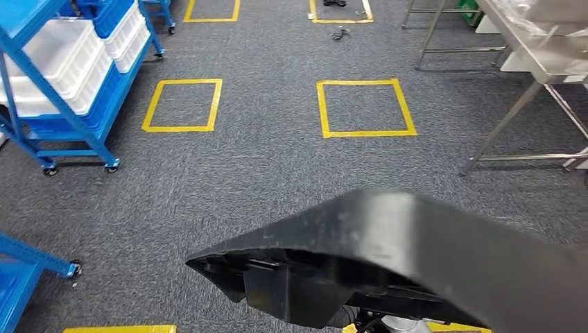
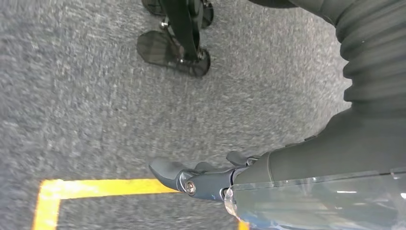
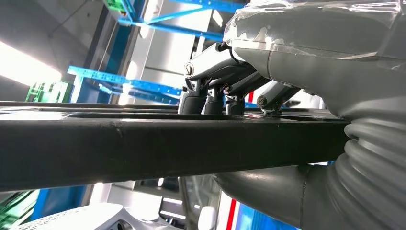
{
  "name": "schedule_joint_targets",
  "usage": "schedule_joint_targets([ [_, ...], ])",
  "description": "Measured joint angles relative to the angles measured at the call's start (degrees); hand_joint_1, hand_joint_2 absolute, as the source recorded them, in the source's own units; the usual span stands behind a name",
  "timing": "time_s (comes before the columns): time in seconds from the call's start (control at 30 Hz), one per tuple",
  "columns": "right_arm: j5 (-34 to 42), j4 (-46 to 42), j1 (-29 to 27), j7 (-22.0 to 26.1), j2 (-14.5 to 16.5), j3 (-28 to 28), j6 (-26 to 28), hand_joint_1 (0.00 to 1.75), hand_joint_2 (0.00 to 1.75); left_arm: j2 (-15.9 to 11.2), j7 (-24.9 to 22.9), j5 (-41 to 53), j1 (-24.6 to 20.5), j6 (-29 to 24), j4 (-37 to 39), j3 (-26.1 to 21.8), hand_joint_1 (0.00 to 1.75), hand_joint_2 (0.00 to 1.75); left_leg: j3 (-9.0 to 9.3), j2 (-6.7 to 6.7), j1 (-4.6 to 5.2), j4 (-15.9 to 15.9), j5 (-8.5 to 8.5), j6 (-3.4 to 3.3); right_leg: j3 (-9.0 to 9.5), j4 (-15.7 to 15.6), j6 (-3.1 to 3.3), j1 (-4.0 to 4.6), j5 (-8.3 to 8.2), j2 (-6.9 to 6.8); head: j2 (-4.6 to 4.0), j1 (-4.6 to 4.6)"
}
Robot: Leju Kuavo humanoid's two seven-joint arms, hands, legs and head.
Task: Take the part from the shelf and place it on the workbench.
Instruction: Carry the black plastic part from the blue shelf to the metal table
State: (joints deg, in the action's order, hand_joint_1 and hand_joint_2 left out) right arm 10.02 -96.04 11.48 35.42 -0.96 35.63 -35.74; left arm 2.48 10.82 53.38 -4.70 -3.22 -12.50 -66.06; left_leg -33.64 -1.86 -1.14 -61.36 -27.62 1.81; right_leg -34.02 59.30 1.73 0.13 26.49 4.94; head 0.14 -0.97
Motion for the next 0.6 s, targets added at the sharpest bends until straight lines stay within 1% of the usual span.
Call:
schedule_joint_targets([
  [0.03, 0.03, -0.01, 0.01, -0.07, 0.01, 0.01, 0.0, 1.75, 1.75, 0.01, -0.08, -0.18, -0.05, 0.08, -0.01, -0.02, 0.0, 1.75, 0.76, -0.58, 0.03, 1.67, 0.33, -0.17, -0.2, 0.26, -0.29, -0.06, 0.12, 0.44, -0.01, -0.01],
  [0.07, 0.06, -0.02, 0.0, -0.13, 0.02, 0.01, -0.01, 1.75, 1.75, 0.01, -0.16, -0.44, -0.11, 0.21, -0.01, -0.05, 0.0, 1.75, 0.97, -0.81, 0.16, 2.1, 0.08, -0.41, -0.4, 0.34, -0.61, -0.13, 0.1, 0.84, -0.01, 0.01],
  [0.13, 0.13, -0.04, -0.06, -0.22, 0.01, 0.01, -0.04, 1.75, 1.75, 0.12, -0.27, -1.02, -0.27, 0.6, -0.01, -0.15, 0.0, 1.75, 1.06, 0.1, 0.26, 2.47, 0.42, -1.1, -0.6, 0.16, -1.26, -0.21, -0.11, 1.59, 0.0, 0.03],
  [0.17, 0.15, -0.05, -0.09, -0.23, -0.01, 0.0, -0.05, 1.75, 1.75, 0.23, -0.27, -1.2, -0.36, 0.8, -0.01, -0.2, 0.0, 1.75, 1.18, 0.54, 0.19, 2.77, 0.61, -1.45, -0.67, 0.29, -1.51, -0.19, 0.03, 1.44, -0.01, 0.03],
  [0.2, 0.17, -0.07, -0.08, -0.24, -0.02, 0.0, -0.07, 1.75, 1.75, 0.3, -0.24, -1.34, -0.47, 0.95, -0.01, -0.29, 0.0, 1.75, 1.33, 1.05, 0.09, 3.15, 0.81, -1.77, -1.15, 1.28, -1.77, -0.1, 0.72, 0.54, 0.0, -0.09],
  [0.23, 0.19, -0.08, -0.08, -0.24, -0.04, -0.01, -0.07, 1.75, 1.75, 0.37, -0.17, -1.47, -0.53, 1.03, -0.02, -0.39, 0.0, 1.75, 1.45, 1.58, 0.06, 3.44, 0.95, -2.02, -2.18, 3.42, -2.0, -0.09, 1.98, -0.77, 0.0, -0.19],
  [0.27, 0.2, -0.1, -0.09, -0.22, -0.05, 0.0, -0.07, 1.75, 1.75, 0.34, -0.03, -1.6, -0.53, 1.1, -0.02, -0.5, 0.0, 1.75, 1.52, 2.11, 0.12, 3.62, 1.0, -2.2, -3.82, 6.74, -2.21, -0.14, 3.7, -2.34, 0.01, -0.31],
  [0.3, 0.2, -0.09, -0.17, -0.19, -0.09, 0.01, -0.07, 1.75, 1.75, 0.31, 0.21, -1.73, -0.47, 1.17, -0.02, -0.64, 0.0, 1.75, 1.54, 2.73, 0.22, 3.7, 0.97, -2.31, -5.84, 10.58, -2.43, -0.2, 5.35, -3.55, 0.01, -0.41],
  [0.33, 0.19, -0.05, -0.33, -0.1, -0.13, 0.01, -0.06, 1.75, 1.75, 0.31, 0.49, -1.87, -0.37, 1.33, -0.02, -0.8, 0.0, 1.75, 1.54, 3.37, 0.29, 3.7, 0.9, -2.37, -7.49, 13.63, -2.56, -0.32, 6.31, -4.13, 0.01, -0.42],
  [0.37, 0.17, -0.02, -0.52, -0.01, -0.18, 0.01, -0.04, 1.75, 1.75, 0.31, 0.75, -2.0, -0.3, 1.53, -0.02, -0.94, 0.0, 1.75, 1.58, 3.99, 0.34, 3.69, 0.8, -2.38, -8.27, 14.88, -2.62, -0.42, 6.22, -4.49, 0.01, -0.43],
  [0.4, 0.14, 0.02, -0.69, 0.09, -0.25, 0.01, -0.02, 1.75, 1.75, 0.32, 0.96, -2.13, -0.25, 1.75, -0.02, -1.08, 0.0, 1.75, 1.68, 4.59, 0.36, 3.68, 0.69, -2.34, -7.82, 13.81, -2.6, -0.47, 5.02, -4.8, 0.01, -0.42],
  [0.43, 0.11, 0.04, -0.79, 0.16, -0.29, 0.01, -0.01, 1.75, 1.75, 0.33, 1.07, -2.24, -0.25, 1.93, -0.02, -1.18, 0.0, 1.75, 1.84, 5.11, 0.37, 3.68, 0.56, -2.26, -6.19, 10.57, -2.49, -0.47, 3.09, -5.31, 0.01, -0.43],
  [0.47, 0.09, 0.05, -0.83, 0.21, -0.33, 0.01, 0.0, 1.75, 1.75, 0.36, 1.14, -2.32, -0.26, 2.03, -0.02, -1.25, 0.0, 1.75, 2.04, 5.57, 0.39, 3.68, 0.4, -2.12, -4.08, 6.41, -2.29, -0.35, 1.37, -6.37, 0.0, -0.43],
  [0.5, 0.07, 0.05, -0.82, 0.23, -0.34, 0.01, 0.0, 1.75, 1.75, 0.38, 1.2, -2.35, -0.27, 2.08, -0.02, -1.33, 0.0, 1.75, 2.22, 6.0, 0.48, 3.67, 0.21, -1.88, -2.23, 2.86, -2.0, -0.07, 0.16, -7.32, -0.01, -0.43],
  [0.53, 0.07, 0.04, -0.81, 0.26, -0.35, 0.01, 0.0, 1.75, 1.75, 0.4, 1.24, -2.37, -0.27, 2.09, -0.02, -1.4, 0.0, 1.75, 2.38, 6.37, 0.57, 3.66, 0.04, -1.59, -1.05, 0.49, -1.69, 0.21, -0.4, -7.94, -0.01, -0.42],
  [0.57, 0.06, 0.04, -0.82, 0.28, -0.36, 0.0, 0.0, 1.75, 1.75, 0.42, 1.27, -2.38, -0.28, 2.1, -0.02, -1.45, 0.0, 1.75, 2.51, 6.79, 0.64, 3.68, -0.11, -1.29, -0.66, -0.45, -1.39, 0.5, -0.35, -8.17, -0.01, -0.4],
  [0.6, 0.05, 0.03, -0.85, 0.3, -0.37, 0.0, 0.0, 1.75, 1.75, 0.44, 1.28, -2.39, -0.3, 2.1, -0.02, -1.49, 0.0, 1.75, 2.64, 7.26, 0.69, 3.74, -0.21, -0.98, -0.71, -0.53, -1.1, 0.7, -0.35, -7.63, -0.01, -0.39],
])
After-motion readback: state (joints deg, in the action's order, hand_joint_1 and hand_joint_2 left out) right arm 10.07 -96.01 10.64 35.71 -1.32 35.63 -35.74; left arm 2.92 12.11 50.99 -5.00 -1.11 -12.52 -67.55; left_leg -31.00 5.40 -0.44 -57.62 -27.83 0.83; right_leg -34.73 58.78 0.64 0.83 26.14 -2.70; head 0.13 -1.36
